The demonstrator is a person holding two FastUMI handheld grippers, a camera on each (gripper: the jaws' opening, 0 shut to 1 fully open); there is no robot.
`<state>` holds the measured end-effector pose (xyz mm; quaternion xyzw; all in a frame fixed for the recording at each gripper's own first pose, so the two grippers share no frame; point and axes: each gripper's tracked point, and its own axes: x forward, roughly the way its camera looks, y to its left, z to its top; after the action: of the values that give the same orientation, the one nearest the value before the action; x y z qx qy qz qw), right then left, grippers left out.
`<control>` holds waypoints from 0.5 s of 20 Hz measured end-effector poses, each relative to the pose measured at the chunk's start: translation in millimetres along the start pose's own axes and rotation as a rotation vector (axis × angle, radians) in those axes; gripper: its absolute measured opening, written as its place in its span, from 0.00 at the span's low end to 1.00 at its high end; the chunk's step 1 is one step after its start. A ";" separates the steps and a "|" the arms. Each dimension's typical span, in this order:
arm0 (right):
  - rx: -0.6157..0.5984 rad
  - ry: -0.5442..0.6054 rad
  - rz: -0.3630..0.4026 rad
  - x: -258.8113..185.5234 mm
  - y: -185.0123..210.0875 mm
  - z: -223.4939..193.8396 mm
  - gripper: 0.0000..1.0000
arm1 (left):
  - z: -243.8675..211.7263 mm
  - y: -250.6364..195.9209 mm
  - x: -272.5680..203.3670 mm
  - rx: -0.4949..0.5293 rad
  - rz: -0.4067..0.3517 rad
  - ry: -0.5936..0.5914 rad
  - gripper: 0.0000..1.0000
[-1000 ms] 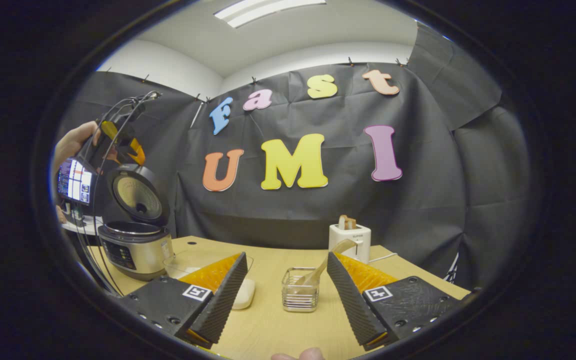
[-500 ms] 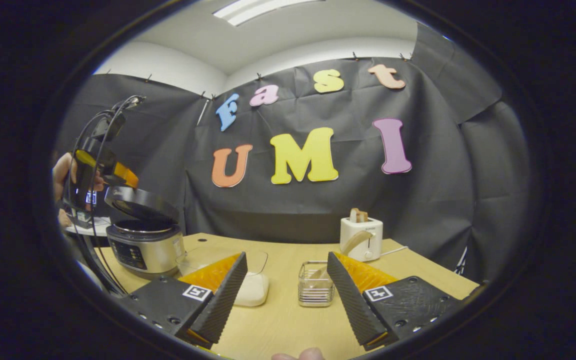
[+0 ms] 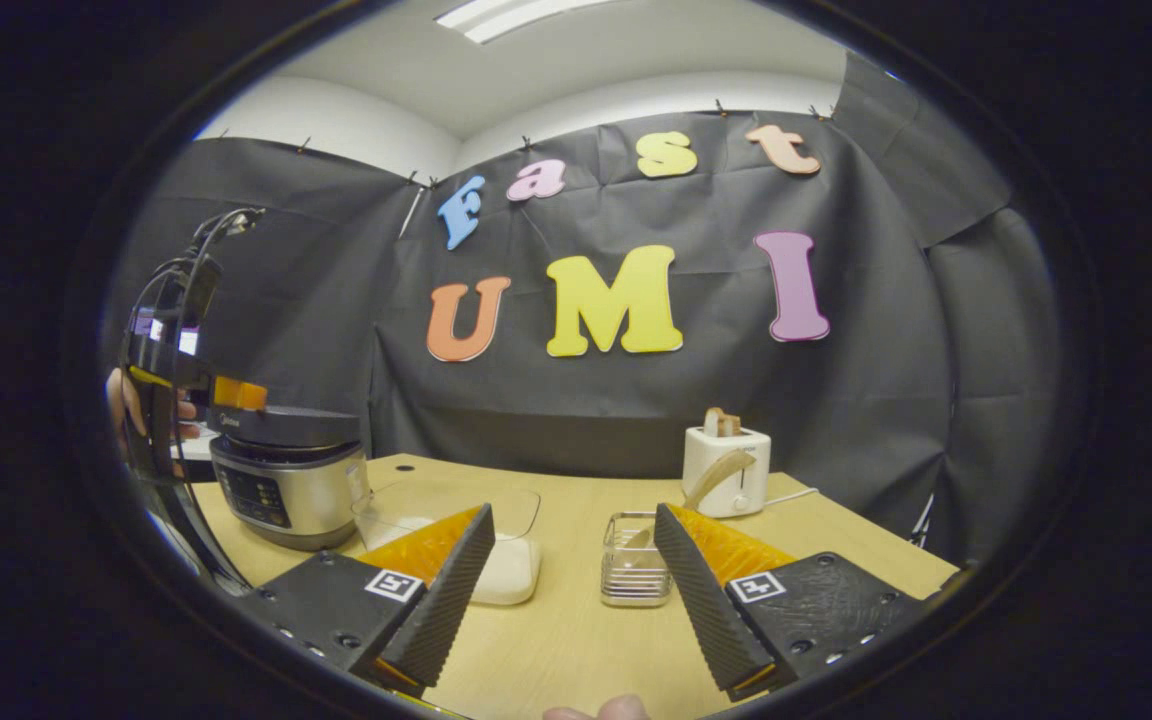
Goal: Close the left gripper, press the button to open the rice cooker; take a wooden spoon from the chopstick holder with the right hand, scoop a spoonful of rice and pour it into the rice cooker, then put the wooden spoon back into the chopstick holder.
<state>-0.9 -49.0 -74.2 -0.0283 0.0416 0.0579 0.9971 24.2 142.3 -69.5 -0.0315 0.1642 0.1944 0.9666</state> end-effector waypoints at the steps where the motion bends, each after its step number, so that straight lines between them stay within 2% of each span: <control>1: -0.001 0.000 -0.002 0.7 -0.3 -0.4 0.95 | -3.9 -0.7 0.0 -0.001 0.001 0.000 0.96; 10: 0.001 0.034 0.000 11.2 2.3 -13.2 0.95 | -6.4 -1.6 -0.9 0.006 0.006 -0.046 0.96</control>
<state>8.9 -46.2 -88.4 -0.0286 0.0586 0.0571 0.9962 22.1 139.7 -75.2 -0.0236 0.1425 0.1974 0.9696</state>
